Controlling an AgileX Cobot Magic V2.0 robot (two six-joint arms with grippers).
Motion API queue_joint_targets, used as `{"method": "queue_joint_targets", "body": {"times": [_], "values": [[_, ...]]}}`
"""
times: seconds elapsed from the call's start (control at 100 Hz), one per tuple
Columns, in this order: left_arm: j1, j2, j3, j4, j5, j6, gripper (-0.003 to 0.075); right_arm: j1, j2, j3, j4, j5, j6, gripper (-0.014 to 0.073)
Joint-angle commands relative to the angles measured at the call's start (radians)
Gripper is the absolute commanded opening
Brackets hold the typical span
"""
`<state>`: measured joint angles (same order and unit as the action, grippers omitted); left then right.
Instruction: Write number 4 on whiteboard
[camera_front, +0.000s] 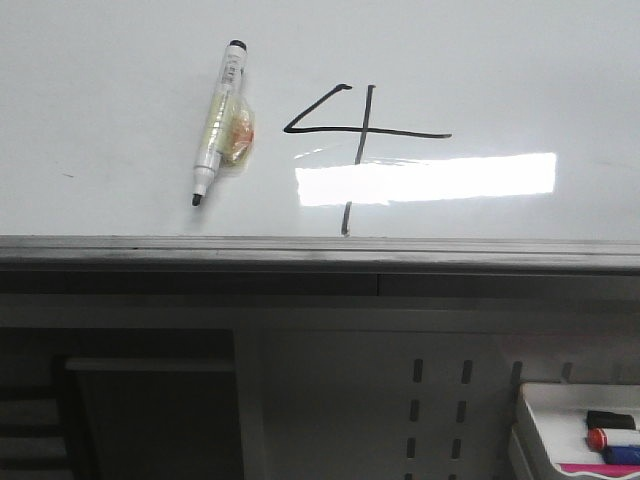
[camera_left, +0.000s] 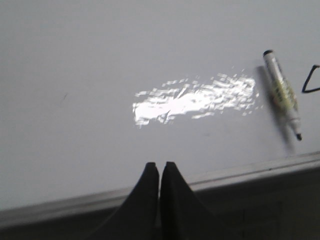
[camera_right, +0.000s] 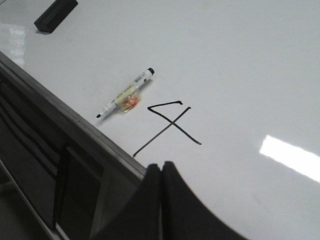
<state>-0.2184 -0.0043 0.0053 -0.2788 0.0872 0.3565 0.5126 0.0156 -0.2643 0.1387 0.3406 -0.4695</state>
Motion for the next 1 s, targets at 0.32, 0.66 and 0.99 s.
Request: {"method": "queue_joint_targets", "body": {"times": [0.32, 0.66, 0.99], "values": [[0.121, -0.026, 0.033, 0.009, 0.235, -0.172, -0.0020, -0.004, 0.010, -0.024, -0.004, -0.084, -0.001, -0.0064], [0.121, -0.026, 0.033, 0.009, 0.235, -0.172, -0.0020, -0.004, 0.010, -0.024, -0.004, -0.084, -0.001, -0.0064], [0.121, -0.026, 0.033, 0.009, 0.235, -0.172, -0.0020, -0.004, 0.010, -0.024, -0.004, -0.084, -0.001, -0.0064]]}}
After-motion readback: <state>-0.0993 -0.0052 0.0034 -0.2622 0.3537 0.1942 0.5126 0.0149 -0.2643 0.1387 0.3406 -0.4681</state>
